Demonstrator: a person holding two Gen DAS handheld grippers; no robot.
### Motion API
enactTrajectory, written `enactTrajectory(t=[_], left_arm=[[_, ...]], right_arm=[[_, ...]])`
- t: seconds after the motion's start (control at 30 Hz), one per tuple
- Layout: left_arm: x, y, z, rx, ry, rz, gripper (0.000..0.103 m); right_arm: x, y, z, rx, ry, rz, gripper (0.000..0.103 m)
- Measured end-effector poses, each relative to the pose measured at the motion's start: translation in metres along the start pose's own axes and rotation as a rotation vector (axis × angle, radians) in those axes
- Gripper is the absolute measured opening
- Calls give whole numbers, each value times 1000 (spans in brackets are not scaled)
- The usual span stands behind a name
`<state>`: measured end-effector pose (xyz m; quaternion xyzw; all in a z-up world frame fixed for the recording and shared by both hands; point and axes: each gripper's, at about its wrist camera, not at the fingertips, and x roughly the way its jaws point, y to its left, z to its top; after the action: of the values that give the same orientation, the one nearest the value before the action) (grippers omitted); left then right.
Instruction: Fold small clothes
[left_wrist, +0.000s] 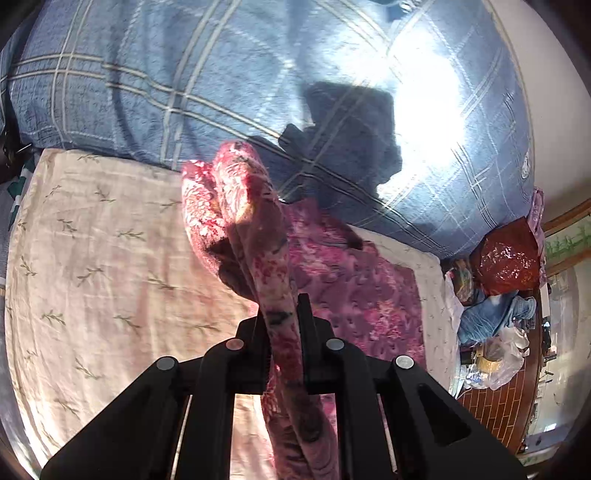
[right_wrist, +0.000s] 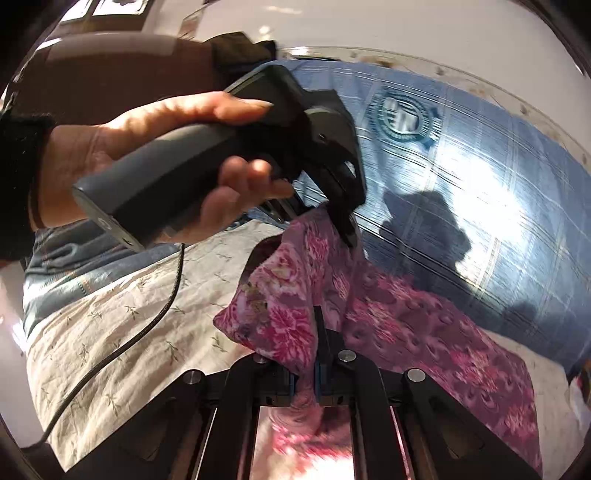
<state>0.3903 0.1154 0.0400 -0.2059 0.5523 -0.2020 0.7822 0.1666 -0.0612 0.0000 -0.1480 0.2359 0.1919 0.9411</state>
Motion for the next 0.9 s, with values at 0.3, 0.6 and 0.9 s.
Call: enactTrajectory(t=[0.3, 0.6, 0.9], left_arm=[[42, -94, -17, 112, 38, 24, 15], [137, -154, -46, 199, 178, 99, 18], [150, -156, -39, 58, 282, 58, 71]], right_arm=[[-36, -83, -35, 259, 32, -12, 6], [-50, -154, -97, 552, 106, 65, 6], [-41, -192, -129, 733, 137, 254, 31]])
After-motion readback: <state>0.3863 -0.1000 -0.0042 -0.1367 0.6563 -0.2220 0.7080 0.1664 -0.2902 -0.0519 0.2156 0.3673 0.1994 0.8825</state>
